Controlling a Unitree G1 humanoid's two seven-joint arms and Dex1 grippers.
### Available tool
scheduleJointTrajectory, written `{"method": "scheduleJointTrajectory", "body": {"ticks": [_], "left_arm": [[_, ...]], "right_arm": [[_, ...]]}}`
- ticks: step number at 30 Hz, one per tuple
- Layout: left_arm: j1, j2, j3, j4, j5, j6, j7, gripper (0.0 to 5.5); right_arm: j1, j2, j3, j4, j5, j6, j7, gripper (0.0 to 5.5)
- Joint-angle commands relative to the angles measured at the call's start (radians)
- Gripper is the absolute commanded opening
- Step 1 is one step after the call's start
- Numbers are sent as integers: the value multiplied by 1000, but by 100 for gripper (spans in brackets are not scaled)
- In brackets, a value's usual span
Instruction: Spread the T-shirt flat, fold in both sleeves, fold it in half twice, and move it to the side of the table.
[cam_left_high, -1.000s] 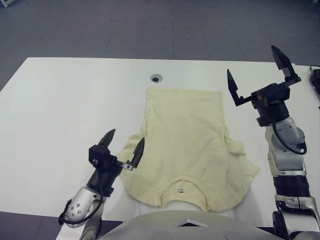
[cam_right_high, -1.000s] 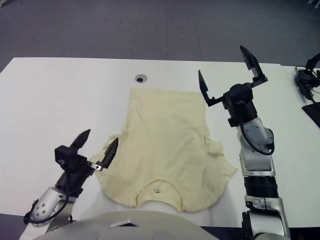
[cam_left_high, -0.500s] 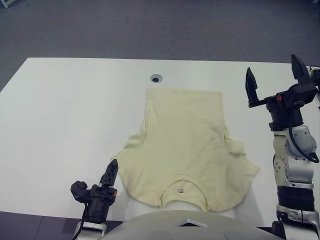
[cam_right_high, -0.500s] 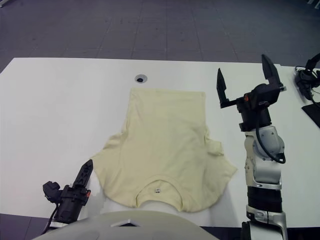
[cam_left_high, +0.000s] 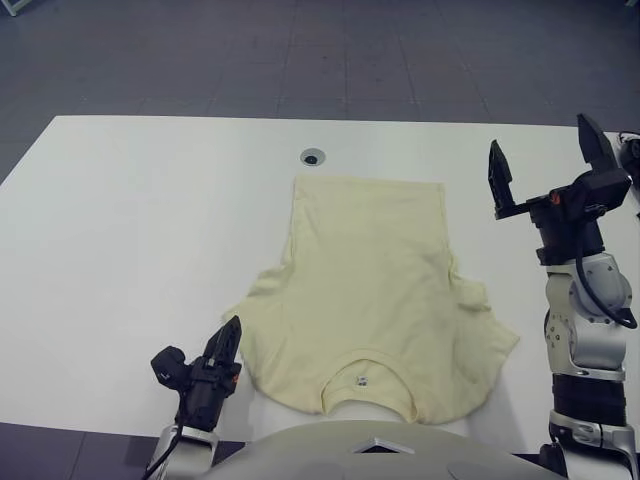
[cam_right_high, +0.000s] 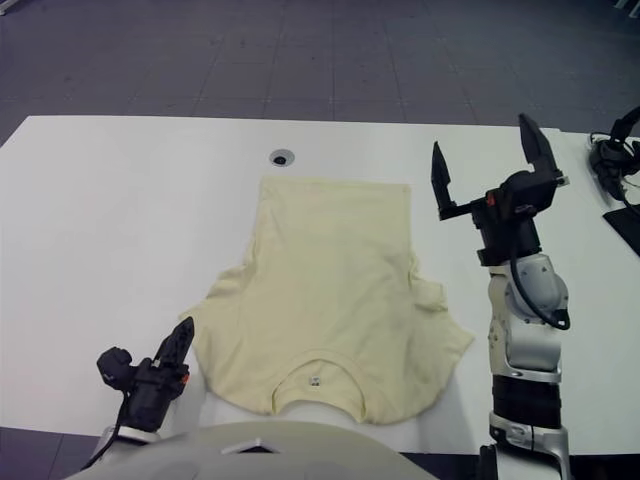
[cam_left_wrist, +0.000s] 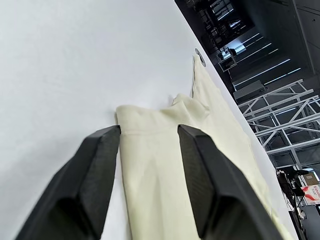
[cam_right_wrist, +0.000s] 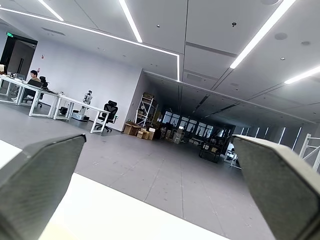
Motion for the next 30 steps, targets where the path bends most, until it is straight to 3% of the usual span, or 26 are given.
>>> {"method": "scheduleJointTrajectory", "body": {"ticks": [1, 11, 18, 30], "left_arm": [[-12, -12, 8, 70, 42, 45, 52, 163], [-41, -42, 35, 97, 82, 44, 66, 3], [-42, -42, 22, 56, 113, 14, 14, 3], [-18, 59, -173, -55, 568, -204, -110, 3]], "right_arm": [[-1, 7, -15, -5, -8, 9, 5, 540], [-5, 17, -13, -5, -19, 11, 14, 540], [-8, 29, -5, 6, -33, 5, 18, 540], [-14, 44, -4, 26, -52, -16, 24, 540]]}}
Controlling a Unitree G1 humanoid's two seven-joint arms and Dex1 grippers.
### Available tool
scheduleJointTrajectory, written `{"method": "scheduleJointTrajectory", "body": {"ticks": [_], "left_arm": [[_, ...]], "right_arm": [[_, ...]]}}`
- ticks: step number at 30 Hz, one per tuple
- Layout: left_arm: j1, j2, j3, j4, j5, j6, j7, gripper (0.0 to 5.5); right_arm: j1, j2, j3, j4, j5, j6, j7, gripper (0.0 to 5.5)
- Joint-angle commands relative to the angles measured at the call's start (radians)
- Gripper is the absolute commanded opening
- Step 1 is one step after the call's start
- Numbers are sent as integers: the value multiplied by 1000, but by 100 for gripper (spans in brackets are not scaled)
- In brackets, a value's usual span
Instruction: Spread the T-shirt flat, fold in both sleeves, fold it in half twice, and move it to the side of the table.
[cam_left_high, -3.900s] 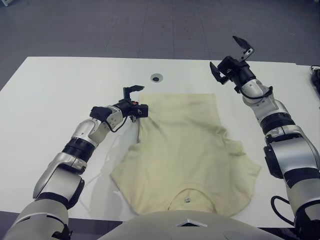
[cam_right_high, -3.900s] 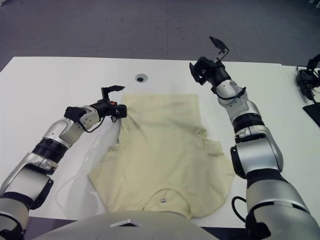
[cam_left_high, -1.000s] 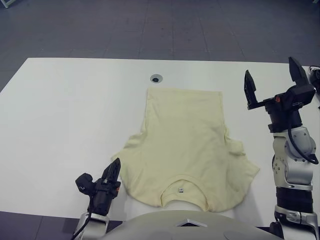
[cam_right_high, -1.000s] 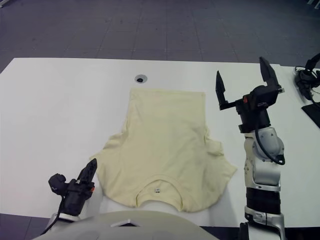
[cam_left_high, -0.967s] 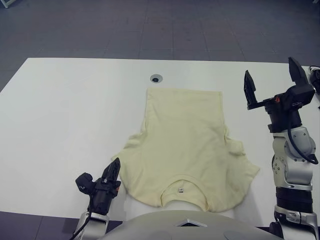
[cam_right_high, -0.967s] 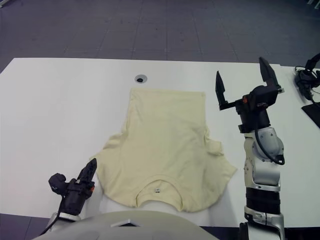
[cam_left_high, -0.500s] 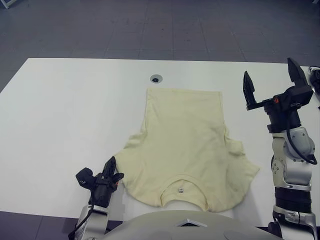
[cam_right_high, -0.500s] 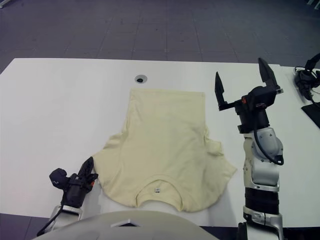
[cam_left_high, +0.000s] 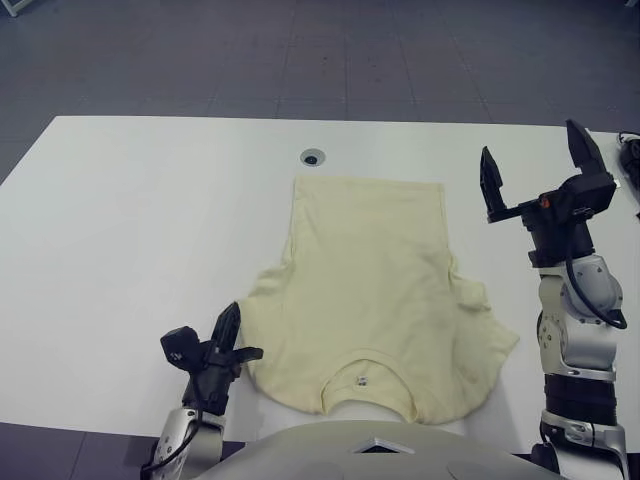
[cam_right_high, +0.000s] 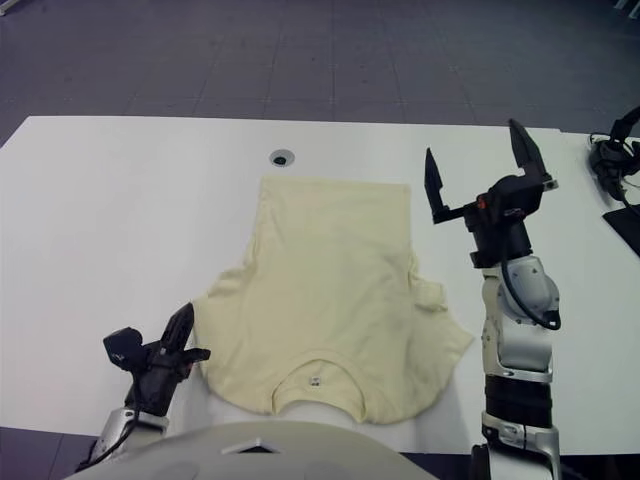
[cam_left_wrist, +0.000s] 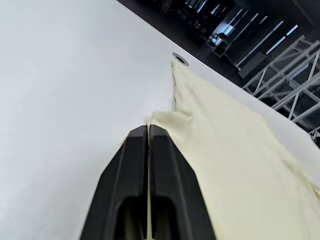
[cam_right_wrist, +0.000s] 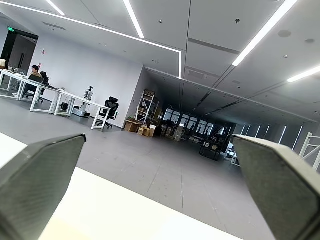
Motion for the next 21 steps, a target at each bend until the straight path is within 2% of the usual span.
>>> {"method": "scheduleJointTrajectory", "body": {"ticks": [1, 14, 21], "left_arm": [[19, 58, -85, 1, 154, -66, -51, 3], [-100, 247, -332, 74, 562, -163, -159, 3], [-152, 323, -368, 131, 661, -141, -189, 3]], "right_arm": [[-11, 6, -5, 9, -8, -13, 5, 540], [-7, 18, -2, 37, -17, -41, 7, 540], [-5, 19, -3, 53, -24, -53, 9, 540]]}}
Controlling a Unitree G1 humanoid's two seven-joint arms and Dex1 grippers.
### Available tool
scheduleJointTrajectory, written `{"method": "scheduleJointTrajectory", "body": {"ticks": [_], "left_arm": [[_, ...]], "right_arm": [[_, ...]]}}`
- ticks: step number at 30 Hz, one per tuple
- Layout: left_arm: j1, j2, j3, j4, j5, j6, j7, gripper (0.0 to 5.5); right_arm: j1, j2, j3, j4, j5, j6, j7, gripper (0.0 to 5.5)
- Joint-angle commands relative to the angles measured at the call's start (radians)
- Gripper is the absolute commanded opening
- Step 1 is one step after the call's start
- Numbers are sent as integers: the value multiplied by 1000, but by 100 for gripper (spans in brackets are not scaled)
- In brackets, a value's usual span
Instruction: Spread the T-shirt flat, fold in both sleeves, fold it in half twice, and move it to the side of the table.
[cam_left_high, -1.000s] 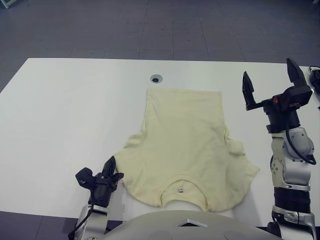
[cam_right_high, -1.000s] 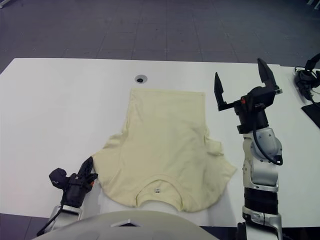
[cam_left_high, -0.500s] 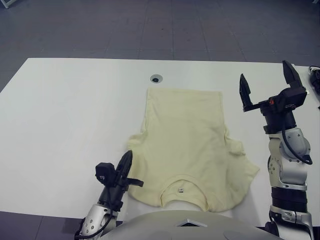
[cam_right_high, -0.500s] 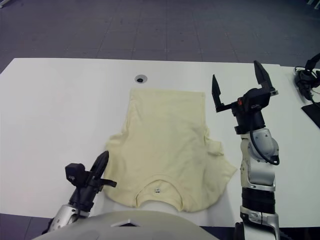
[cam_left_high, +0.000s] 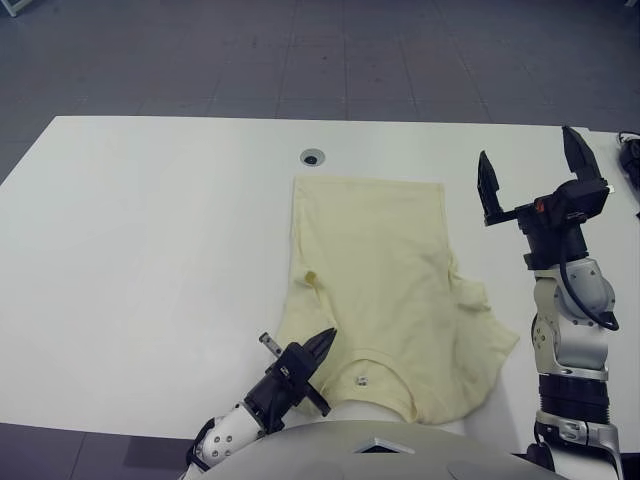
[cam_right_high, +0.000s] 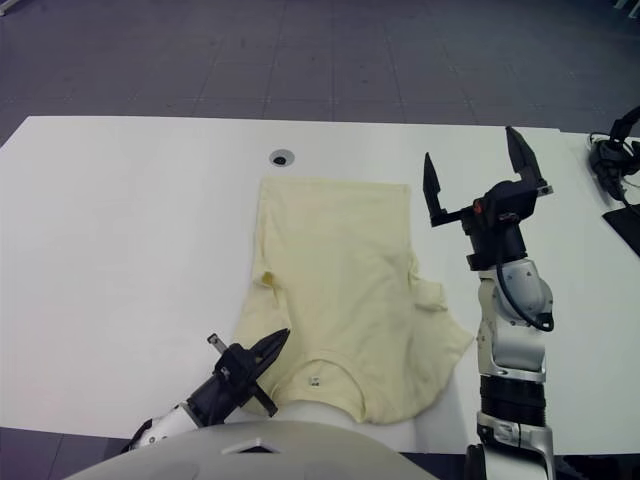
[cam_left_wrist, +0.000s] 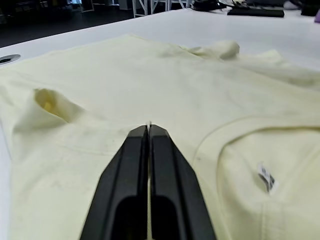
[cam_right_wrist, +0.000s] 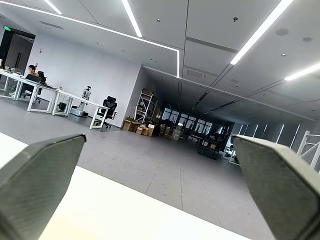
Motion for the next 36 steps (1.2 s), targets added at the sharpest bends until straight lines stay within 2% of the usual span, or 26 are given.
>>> {"method": "scheduleJointTrajectory", "body": {"ticks": [1, 10, 19, 24, 28, 30, 33, 36], "left_arm": [[-12, 34, -4, 21, 39, 22, -6, 3], [-17, 28, 22, -27, 4, 39, 8, 3], [-7, 54, 28, -63, -100, 93, -49, 151], [-15, 62, 56, -69, -232, 164, -92, 239], [-72, 14, 227, -147, -424, 216, -45, 298], [-121, -24, 342, -186, -541, 237, 17, 338], [-191, -67, 510, -209, -664, 253, 122, 386], [-238, -72, 632, -206, -709, 273, 193, 429]], "right_arm": [[-2, 1, -6, 9, -8, -7, 6, 540], [9, -6, -15, 5, -2, -5, 12, 540], [35, -38, -57, 8, 40, 34, 58, 540], [66, -91, -90, -16, 157, 162, 148, 540], [188, -222, -195, 13, 500, 416, 483, 540], [249, -284, -257, 90, 588, 505, 633, 540], [370, -359, -286, 188, 593, 564, 833, 540], [427, -418, -280, 318, 522, 570, 925, 540]]}}
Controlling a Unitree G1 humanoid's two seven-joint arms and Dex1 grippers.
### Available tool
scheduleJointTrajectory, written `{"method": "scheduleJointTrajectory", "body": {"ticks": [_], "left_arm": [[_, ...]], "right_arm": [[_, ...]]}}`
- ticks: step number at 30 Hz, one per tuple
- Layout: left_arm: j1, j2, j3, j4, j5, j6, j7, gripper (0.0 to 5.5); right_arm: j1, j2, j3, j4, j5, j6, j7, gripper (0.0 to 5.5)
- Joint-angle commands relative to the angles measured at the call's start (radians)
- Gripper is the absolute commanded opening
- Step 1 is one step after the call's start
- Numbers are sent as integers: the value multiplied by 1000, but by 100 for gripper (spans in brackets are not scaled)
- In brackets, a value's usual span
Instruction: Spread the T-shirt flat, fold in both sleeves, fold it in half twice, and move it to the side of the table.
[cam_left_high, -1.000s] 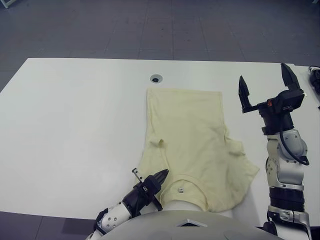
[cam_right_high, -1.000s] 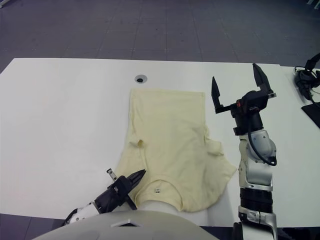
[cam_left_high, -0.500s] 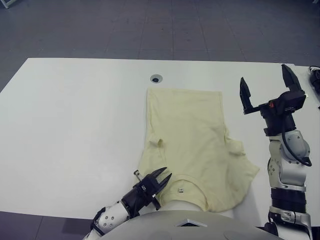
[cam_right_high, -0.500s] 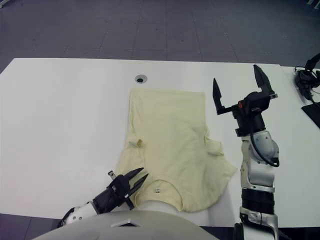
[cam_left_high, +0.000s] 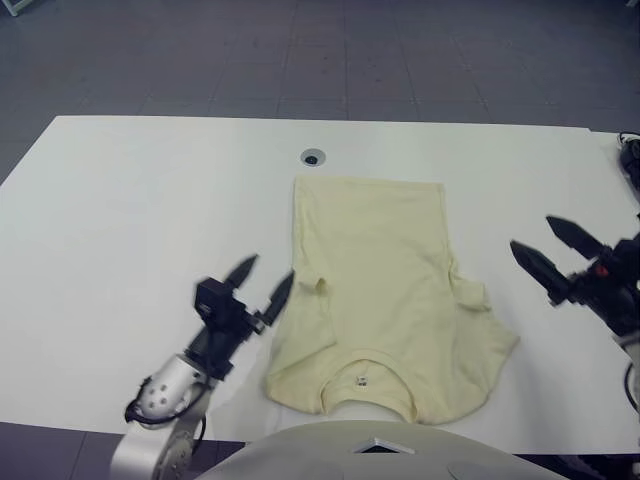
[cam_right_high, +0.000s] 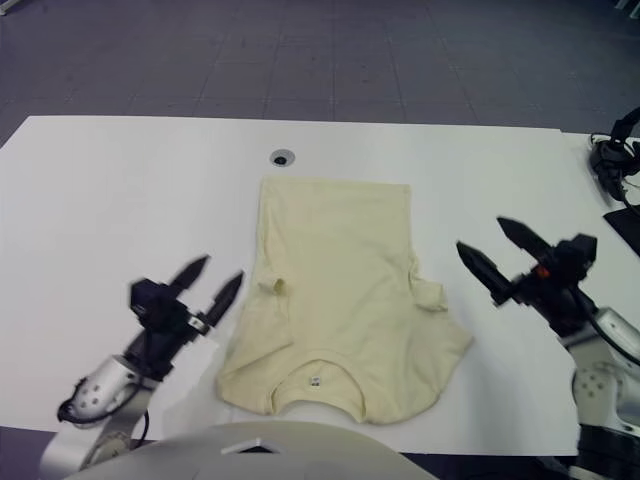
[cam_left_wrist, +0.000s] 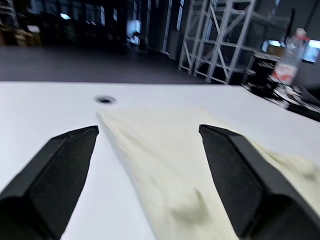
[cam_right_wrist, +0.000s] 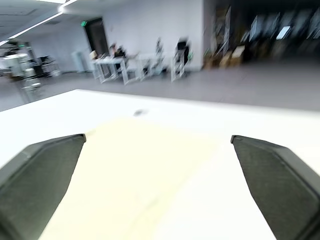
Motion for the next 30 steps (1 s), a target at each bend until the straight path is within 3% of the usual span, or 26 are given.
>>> {"method": "scheduleJointTrajectory", "body": {"ticks": [1, 7, 13, 30], "left_arm": [[-50, 2, 143, -4, -44, 42, 86, 446], [-59, 3, 152, 5, 20, 71, 113, 538], [-39, -16, 109, 13, 76, 69, 104, 538], [-20, -53, 75, 36, 125, 59, 81, 540]], "right_arm": [[64, -76, -3, 159, -84, 17, 101, 540], [72, -108, 72, 249, -232, -52, 172, 540], [56, -109, 123, 281, -332, -125, 173, 540], [89, -112, 150, 172, -329, -84, 214, 282]]}}
